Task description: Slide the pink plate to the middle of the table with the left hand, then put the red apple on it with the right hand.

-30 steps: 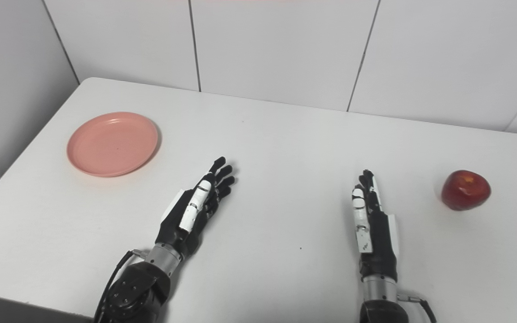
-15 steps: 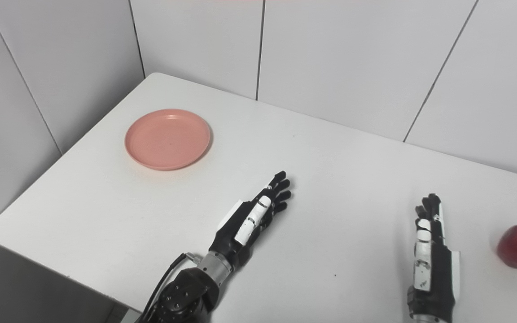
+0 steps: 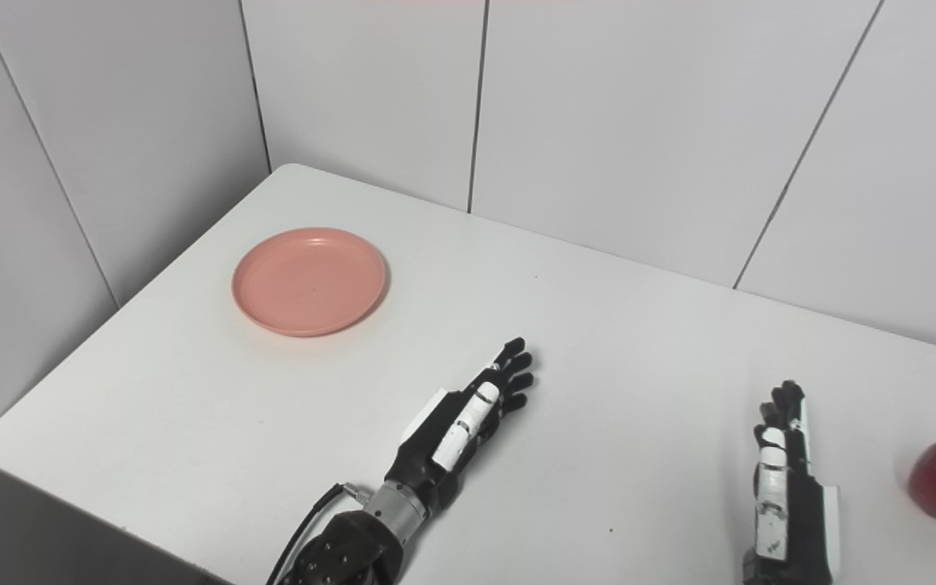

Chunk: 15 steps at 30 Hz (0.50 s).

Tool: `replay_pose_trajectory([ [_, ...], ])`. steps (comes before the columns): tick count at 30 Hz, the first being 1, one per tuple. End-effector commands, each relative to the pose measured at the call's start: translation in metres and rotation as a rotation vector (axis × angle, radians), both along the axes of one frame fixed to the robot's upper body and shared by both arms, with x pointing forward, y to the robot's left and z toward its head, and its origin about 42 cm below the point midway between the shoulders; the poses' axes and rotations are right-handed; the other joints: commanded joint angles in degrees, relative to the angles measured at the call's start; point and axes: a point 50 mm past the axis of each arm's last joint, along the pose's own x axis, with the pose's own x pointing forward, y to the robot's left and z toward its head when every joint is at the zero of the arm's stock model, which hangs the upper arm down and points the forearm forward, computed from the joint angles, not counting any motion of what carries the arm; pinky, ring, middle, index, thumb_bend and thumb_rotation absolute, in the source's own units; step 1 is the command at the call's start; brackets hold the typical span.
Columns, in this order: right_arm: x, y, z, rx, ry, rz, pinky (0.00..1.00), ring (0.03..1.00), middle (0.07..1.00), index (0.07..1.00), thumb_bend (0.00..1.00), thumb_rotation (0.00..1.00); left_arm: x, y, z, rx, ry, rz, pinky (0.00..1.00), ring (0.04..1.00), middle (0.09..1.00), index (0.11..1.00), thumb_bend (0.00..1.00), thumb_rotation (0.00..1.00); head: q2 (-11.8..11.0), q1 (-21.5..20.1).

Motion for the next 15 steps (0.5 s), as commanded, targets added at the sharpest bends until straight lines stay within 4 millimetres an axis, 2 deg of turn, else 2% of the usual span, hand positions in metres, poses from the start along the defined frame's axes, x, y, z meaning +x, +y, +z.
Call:
replay_pose_trajectory([
  [1, -0.007, 0.000, -0.010, 0.008, 0.019, 0.004, 1.00, 0.998, 1.000, 0.999, 0.02, 1.00, 0.001, 0.000, -0.003, -0.007, 0.014, -0.002, 0.96, 0.968, 0.985, 0.980, 0.39, 1.00, 0.0, 0.1],
  [9, -0.008, 0.001, -0.007, 0.006, 0.020, -0.007, 1.00, 0.994, 0.997, 0.999, 0.01, 1.00, 0.006, 0.001, 0.007, -0.004, -0.011, -0.013, 0.97, 0.967, 0.982, 0.979, 0.40, 1.00, -0.3, 1.1],
  [15, -0.009, 0.001, -0.007, -0.021, 0.007, -0.012, 1.00, 0.987, 0.985, 0.990, 0.00, 1.00, 0.011, 0.003, 0.027, -0.033, -0.040, -0.023, 0.96, 0.947, 0.970, 0.970, 0.39, 1.00, -0.1, 1.7],
])
